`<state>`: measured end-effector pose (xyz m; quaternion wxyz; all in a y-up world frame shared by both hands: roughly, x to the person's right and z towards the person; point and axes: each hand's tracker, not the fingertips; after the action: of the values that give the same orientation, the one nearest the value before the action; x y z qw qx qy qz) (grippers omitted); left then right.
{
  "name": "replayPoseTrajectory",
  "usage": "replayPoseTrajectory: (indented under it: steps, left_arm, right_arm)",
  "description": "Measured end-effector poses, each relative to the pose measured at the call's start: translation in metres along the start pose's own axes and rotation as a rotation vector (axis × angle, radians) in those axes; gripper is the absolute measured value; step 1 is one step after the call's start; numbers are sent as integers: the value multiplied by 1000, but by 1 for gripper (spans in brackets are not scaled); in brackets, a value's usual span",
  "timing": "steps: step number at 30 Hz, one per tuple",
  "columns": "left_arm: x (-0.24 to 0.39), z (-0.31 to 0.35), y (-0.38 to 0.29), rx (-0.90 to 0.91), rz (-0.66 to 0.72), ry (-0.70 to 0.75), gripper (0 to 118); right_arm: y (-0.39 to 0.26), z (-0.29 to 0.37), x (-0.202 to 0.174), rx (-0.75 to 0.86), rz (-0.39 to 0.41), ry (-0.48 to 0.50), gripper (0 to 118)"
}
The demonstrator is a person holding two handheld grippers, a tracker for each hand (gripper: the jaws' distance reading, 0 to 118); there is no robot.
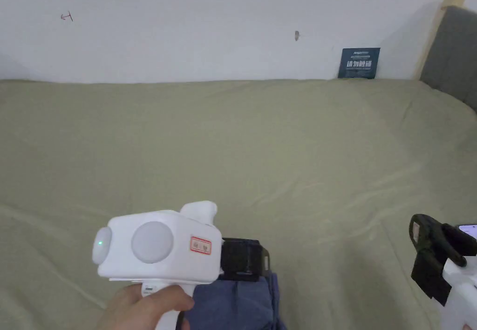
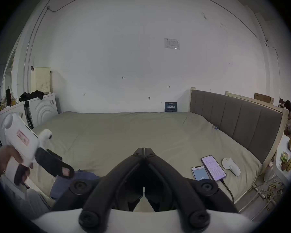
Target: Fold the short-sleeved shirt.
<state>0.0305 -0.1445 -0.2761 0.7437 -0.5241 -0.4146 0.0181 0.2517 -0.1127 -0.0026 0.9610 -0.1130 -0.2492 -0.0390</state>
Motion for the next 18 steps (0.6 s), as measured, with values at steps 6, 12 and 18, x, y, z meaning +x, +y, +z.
replayPoseTrajectory:
  steps: [6, 12, 18]
  left_arm:
    - [-55, -28, 8, 35, 165, -60, 0]
    - [-70, -106, -30, -118, 378, -362, 0]
    - [-52, -136, -73, -153, 270, -338, 0]
  right_arm:
    - [-5, -6, -6, -28, -17, 21, 1]
    - [-11, -6, -8, -56, -8, 19, 1]
    - [-23, -13, -8, -117, -4, 24, 1]
